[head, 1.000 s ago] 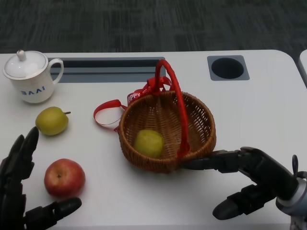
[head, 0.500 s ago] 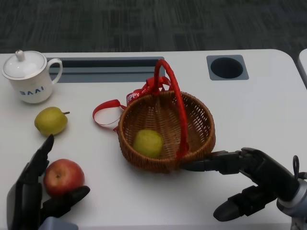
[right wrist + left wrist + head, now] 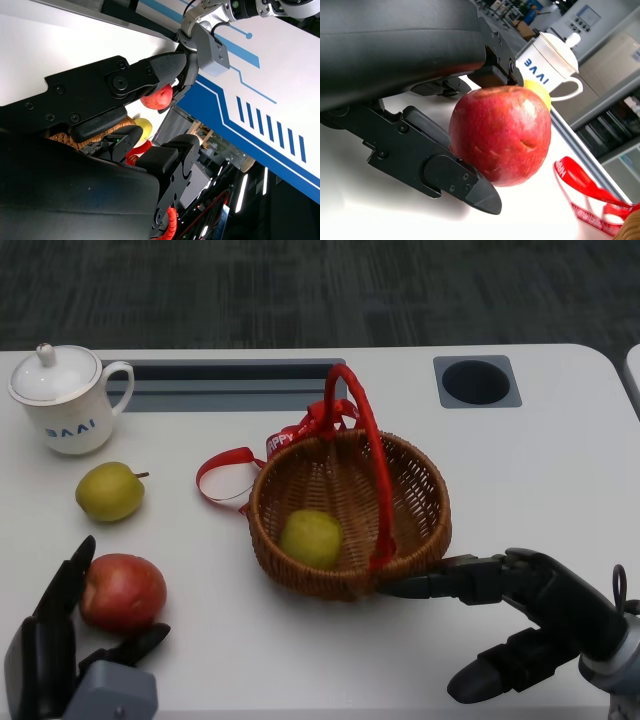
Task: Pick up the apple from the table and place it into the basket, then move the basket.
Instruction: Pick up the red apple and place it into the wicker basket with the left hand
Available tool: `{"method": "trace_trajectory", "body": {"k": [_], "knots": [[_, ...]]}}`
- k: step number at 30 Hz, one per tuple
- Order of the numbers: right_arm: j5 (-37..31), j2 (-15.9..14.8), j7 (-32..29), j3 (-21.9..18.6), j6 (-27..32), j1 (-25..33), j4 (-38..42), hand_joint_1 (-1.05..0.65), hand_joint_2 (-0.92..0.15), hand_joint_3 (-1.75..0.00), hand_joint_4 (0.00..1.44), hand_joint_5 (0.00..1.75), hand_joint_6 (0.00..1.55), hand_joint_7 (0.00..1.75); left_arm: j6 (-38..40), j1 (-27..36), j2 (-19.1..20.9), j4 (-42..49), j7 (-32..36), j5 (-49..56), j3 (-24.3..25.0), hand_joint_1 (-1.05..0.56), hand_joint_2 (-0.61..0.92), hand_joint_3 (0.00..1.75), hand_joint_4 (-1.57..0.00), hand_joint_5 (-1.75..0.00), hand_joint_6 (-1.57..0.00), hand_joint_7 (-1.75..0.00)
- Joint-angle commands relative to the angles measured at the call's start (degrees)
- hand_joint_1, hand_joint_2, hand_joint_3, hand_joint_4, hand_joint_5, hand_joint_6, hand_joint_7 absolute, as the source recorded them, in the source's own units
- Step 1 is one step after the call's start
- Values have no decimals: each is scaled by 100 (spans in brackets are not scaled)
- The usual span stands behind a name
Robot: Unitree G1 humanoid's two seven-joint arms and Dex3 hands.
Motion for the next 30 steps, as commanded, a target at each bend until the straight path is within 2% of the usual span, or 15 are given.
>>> {"method": "trace_trajectory", "body": {"k": [1,5,9,17,24,27,30], "knots": [[77,-23,-9,-50,21,32,-46,-50,-88,0,74,0,66,0,-236,99,-284,45,-639,-710,314,-43,70,0,-73,-6,-67,-4],[103,1,-1,-56,43,48,-26,-50,-89,-1,74,0,67,0,-692,126,-623,-128,-1298,-1541,690,-29,76,1,-103,-7,-85,-4],[89,24,-7,-58,23,56,3,-51,-91,-1,75,0,67,0,-1004,174,-851,-417,-1725,-1955,855,-29,80,1,-115,-5,-94,-4],[65,95,-18,-68,-57,25,100,-51,-92,-1,76,1,68,0,-1048,392,-1165,-1285,-2266,-2397,998,-28,82,1,-117,-3,-94,-1],[9,97,-46,-73,-82,24,142,-51,-92,-2,77,1,69,1,-1082,592,-1249,-1746,-2534,-2353,943,-27,82,0,-115,-1,-93,0],[3,100,-43,-67,-73,40,153,-51,-92,-3,77,1,70,1,-1019,798,-1196,-2317,-2686,-2148,777,-28,82,0,-109,0,-90,0],[6,89,-26,-43,1,73,109,-51,-92,-3,77,0,70,1,-699,1083,-1054,-3288,-2904,-1887,550,-30,81,0,-101,0,-85,0]]}}
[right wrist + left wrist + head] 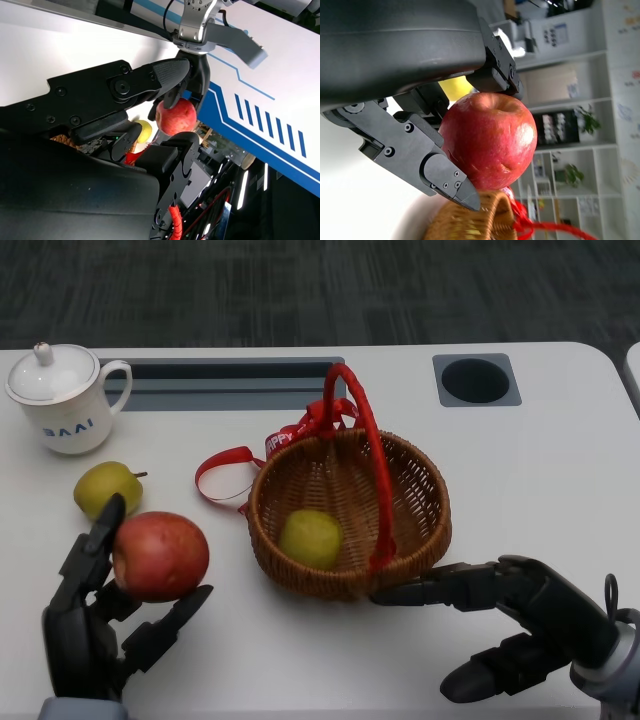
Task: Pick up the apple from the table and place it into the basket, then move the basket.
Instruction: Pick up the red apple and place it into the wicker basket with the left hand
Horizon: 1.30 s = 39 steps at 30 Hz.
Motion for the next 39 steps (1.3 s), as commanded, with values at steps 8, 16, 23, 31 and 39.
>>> {"method": "trace_trajectory", "body": {"k": [8,16,23,31,39], "knots": [[20,-45,30,2,156,72,-125,-49,-92,-3,77,0,70,1,1631,642,578,-3323,-650,687,-534,-35,78,0,-92,0,-81,0],[9,-44,32,42,261,157,-262,-49,-92,-2,77,0,70,0,2126,205,699,-3708,-881,685,-756,-32,78,0,-93,-1,-82,0],[-16,-43,18,67,328,253,-388,-48,-92,-2,76,0,70,0,2367,-360,675,-3156,-932,732,-892,-33,79,1,-93,0,-81,0],[-153,-30,-101,58,365,374,-527,-49,-92,-3,77,1,70,0,2123,-1280,651,-1601,-723,963,-959,-41,80,0,-93,0,-81,0],[-230,-49,-184,55,327,440,-593,-49,-92,-4,78,1,70,0,2042,-2306,686,219,-483,1232,-1023,-40,78,0,-91,0,-79,0]]}}
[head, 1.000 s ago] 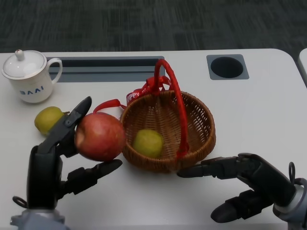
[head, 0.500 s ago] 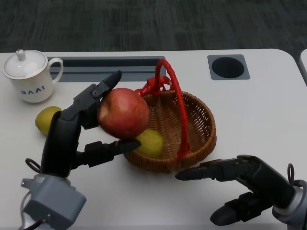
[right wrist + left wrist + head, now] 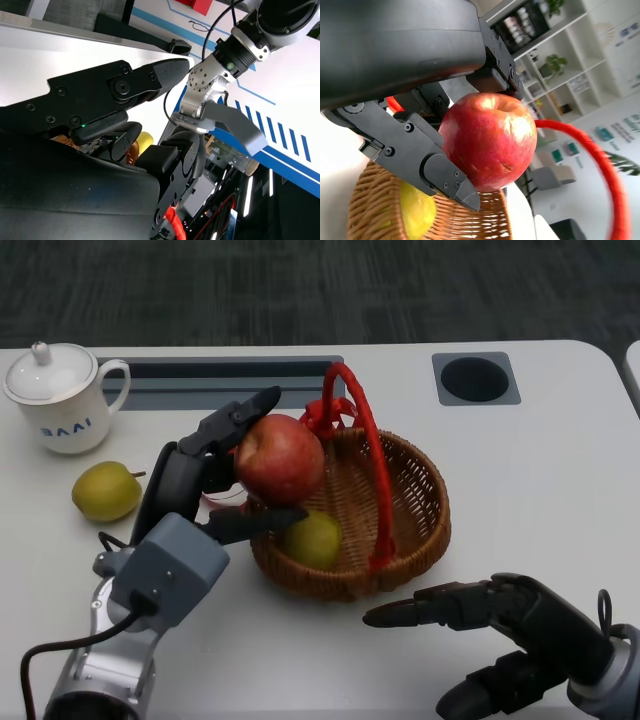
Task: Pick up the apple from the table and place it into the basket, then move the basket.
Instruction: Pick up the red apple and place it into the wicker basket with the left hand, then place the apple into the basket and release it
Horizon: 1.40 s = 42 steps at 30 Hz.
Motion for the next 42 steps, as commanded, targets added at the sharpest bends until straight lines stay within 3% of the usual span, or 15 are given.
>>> {"method": "trace_trajectory", "body": {"k": [1,9,19,34,37,42], "knots": [[-39,-65,-99,-4,-20,76,-97,-49,-92,-4,78,1,70,0,-74,-479,73,639,234,102,-24,-40,78,0,-91,0,-79,0],[-138,-40,-244,30,-101,197,-165,-50,-92,-5,78,1,71,0,44,-1338,29,1949,228,155,-130,-44,75,0,-85,0,-75,0],[-231,-49,-447,99,-156,339,-233,-49,-92,-7,78,0,71,0,167,-1735,-49,2469,-52,39,-78,-59,69,0,-66,0,-68,0],[-206,-39,-498,216,-151,264,-123,-50,-92,-7,79,1,72,1,-419,-1373,-1,1777,-369,-83,-128,-62,70,1,-63,0,-65,0],[-221,-24,-513,225,-137,244,-113,-50,-92,-7,80,1,73,1,-508,-1266,111,1468,-363,81,-266,-67,73,1,-52,0,-59,0],[-195,1,-489,238,-105,201,-78,-49,-92,-7,80,1,73,1,-164,-1011,364,651,-337,468,-521,-81,76,1,-19,0,-37,0]]}}
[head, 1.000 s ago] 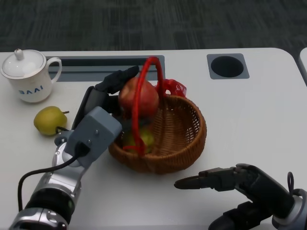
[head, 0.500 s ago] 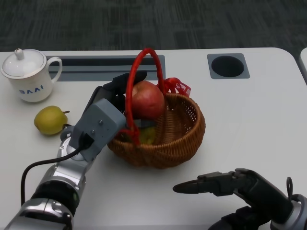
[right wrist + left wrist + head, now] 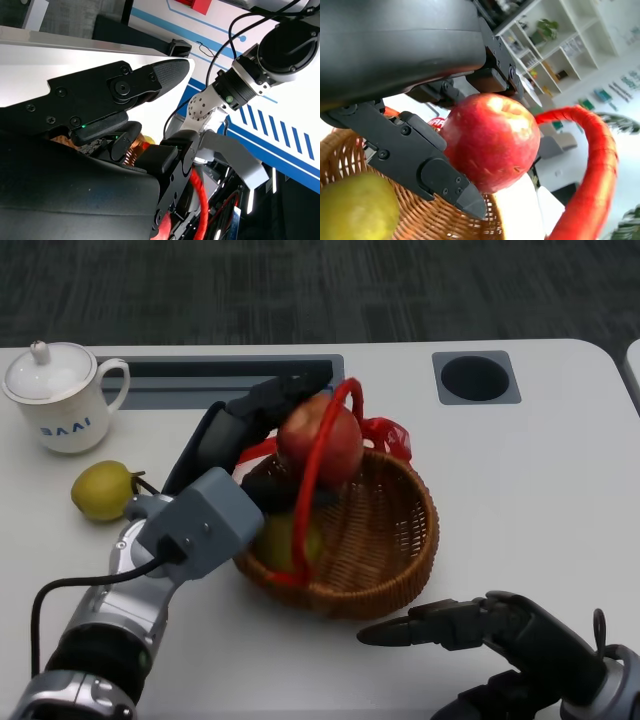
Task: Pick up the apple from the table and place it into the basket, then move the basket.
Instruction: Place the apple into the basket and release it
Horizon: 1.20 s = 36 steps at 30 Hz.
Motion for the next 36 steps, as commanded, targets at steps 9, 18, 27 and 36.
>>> {"method": "trace_trajectory", "body": {"k": [9,18,27,36], "knots": [[168,15,70,2,-50,-157,138,-48,-92,-7,81,1,74,1,940,465,497,-1440,-282,235,-301,-87,79,1,0,0,-12,0],[176,-79,89,-59,13,-202,108,-47,-92,-7,82,1,75,1,1180,643,538,-1924,-395,-23,-219,-89,81,1,0,0,-14,-1],[799,-332,445,-189,-404,-666,-38,-47,-92,-7,84,1,76,0,1239,1567,769,-3230,-482,-492,188,-62,79,0,-24,-5,-35,-4],[1323,-621,1050,-145,-441,-1237,-449,-52,-92,-10,83,1,75,1,1367,2882,1071,-4652,-694,-874,545,-55,79,0,-43,-4,-47,-2]]}}
